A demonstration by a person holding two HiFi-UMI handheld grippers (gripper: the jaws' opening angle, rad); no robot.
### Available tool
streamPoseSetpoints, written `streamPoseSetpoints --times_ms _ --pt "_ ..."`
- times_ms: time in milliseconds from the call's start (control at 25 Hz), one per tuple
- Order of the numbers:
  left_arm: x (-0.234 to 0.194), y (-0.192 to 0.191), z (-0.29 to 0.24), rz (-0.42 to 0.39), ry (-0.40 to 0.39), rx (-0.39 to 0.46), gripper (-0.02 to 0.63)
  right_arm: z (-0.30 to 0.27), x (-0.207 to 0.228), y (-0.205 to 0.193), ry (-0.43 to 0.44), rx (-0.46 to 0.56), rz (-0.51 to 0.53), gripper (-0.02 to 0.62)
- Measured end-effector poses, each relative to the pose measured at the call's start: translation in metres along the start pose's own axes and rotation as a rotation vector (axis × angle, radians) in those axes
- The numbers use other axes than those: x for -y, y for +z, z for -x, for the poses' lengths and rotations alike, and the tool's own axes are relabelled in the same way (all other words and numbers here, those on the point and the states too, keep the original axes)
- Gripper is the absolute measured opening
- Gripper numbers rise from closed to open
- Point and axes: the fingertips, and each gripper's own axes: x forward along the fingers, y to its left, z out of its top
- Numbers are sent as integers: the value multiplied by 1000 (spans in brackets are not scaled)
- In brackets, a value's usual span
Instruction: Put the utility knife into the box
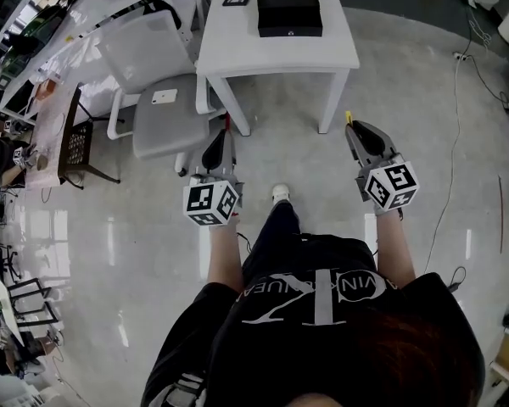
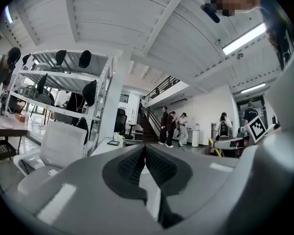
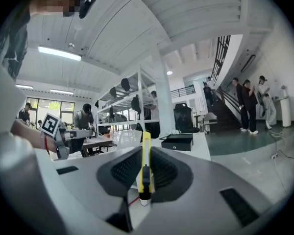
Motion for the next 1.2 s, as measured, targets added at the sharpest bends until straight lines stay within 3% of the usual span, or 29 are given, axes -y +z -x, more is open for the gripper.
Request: streamPoseSetpoints --times_ms 400,600,1200 --pt "-18 -13 -93 -8 -68 -64 12 -56 57 1 -47 -36 -19 61" --pt "-42 -13 -129 6 -62 -67 12 -91 72 -1 -53 -52 -31 61" --pt "-97 -13 -234 13 -152 -84 12 -184 108 7 -112 -68 -37 60"
